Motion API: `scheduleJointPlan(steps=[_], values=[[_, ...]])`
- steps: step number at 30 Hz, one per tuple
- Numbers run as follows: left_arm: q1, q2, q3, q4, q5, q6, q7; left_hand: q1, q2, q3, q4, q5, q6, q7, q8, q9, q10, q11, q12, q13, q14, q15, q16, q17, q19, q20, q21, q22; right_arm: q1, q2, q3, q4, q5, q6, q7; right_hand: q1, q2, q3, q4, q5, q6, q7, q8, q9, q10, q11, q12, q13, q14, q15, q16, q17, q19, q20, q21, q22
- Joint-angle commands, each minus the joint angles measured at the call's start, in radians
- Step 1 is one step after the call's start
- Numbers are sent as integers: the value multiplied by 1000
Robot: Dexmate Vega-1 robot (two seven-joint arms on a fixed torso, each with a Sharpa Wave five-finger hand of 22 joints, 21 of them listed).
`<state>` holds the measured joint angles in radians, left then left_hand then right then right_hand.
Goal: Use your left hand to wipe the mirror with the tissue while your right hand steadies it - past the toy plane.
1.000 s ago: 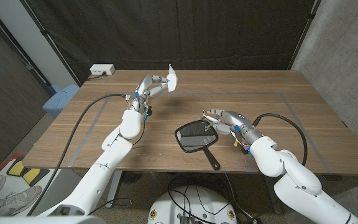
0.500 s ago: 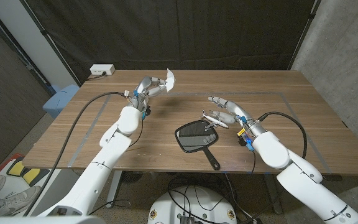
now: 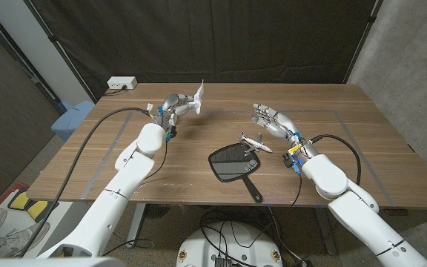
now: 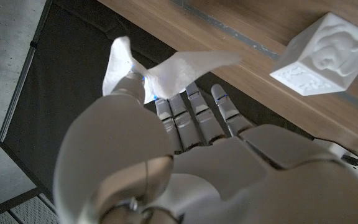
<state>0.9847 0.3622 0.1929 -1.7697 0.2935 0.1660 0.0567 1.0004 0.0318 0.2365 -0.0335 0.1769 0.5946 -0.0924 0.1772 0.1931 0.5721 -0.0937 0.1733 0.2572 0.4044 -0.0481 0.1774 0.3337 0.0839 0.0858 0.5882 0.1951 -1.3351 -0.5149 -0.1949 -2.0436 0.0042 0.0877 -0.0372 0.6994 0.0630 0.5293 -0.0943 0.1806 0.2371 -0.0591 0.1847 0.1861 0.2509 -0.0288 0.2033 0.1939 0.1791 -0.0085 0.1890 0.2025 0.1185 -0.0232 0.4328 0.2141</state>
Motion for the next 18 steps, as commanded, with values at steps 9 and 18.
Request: scheduleJointPlan(steps=[9, 18], values=[[-8, 112, -8, 23, -189, -122, -181, -169, -32, -83, 71, 17, -354, -32, -5, -3, -356, 63, 5, -58, -319, 80, -2, -69, -159, 36, -76, -1, 7, 45, 22, 43, 82, 67, -7, -46, -9, -17, 17, -4, -13, 3, 0, 1, -16, 10, 0, 1, -10, 12, 2, 5, -18, 15, -1, -2], [22, 132, -28, 27, -248, -188, -175, -182, -25, -87, 79, 19, -340, -18, 9, -3, -350, 61, 17, -59, -320, 69, 7, -74, -160, 38, -78, -1, -16, 75, 66, 35, 113, 83, -44, -61, -14, -24, 20, -4, -8, 4, 4, 1, -7, 16, 5, 1, -2, 11, 6, 5, -16, 16, 1, -3]])
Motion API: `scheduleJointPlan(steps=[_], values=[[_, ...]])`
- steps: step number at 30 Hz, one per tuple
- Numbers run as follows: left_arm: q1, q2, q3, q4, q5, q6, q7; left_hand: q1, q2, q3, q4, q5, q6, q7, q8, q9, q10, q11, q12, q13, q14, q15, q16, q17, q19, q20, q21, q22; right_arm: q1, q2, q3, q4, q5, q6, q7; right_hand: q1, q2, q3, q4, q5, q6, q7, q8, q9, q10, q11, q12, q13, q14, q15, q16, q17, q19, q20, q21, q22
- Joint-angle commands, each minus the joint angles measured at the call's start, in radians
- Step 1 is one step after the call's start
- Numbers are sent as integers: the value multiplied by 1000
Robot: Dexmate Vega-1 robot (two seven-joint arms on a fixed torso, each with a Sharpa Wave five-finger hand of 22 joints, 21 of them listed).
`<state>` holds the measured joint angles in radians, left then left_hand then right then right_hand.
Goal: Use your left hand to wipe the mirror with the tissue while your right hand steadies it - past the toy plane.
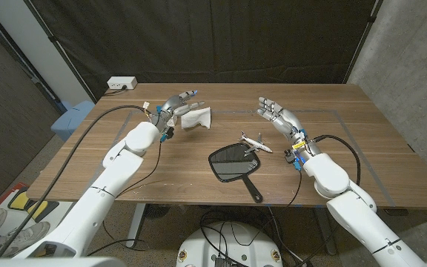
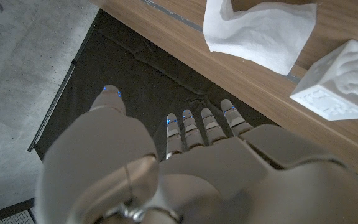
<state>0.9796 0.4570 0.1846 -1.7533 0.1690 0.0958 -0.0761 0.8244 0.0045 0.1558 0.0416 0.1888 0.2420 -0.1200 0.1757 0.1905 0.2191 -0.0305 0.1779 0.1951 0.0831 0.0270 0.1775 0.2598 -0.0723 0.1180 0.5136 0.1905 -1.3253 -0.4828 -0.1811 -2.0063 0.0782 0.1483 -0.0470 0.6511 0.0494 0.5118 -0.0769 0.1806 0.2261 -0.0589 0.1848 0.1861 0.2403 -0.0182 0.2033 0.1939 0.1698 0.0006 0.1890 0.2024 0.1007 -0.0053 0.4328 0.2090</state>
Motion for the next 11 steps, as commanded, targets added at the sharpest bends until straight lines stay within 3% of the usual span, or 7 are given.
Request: scheduleJointPlan(steps=[1, 11], values=[[31, 41, -23, 12, -131, -124, -43, -6, 2, -6, 4, 7, 14, 10, 11, 0, 4, -2, 13, 3, 2, -7, 7, -1, -3, 5, -4, 4, -27, 45, 55, -3, 39, 23, -36, -16, 0, -7, 3, -3, 5, 4, 5, 1, 10, 13, 8, 1, 9, 2, 7, 5, 3, -2, 1, 2], [75, 50, -50, 19, -198, -101, -22, -10, 10, -6, 7, 8, 18, 17, 15, 0, 6, 3, 17, 2, 3, -13, 12, -6, -2, 6, -5, 4, -21, 78, 54, 8, 60, 33, -46, -25, -1, -9, 3, -2, 14, 4, 9, 1, 13, 12, 10, 1, 13, 2, 7, 4, 5, 2, 3, 2]])
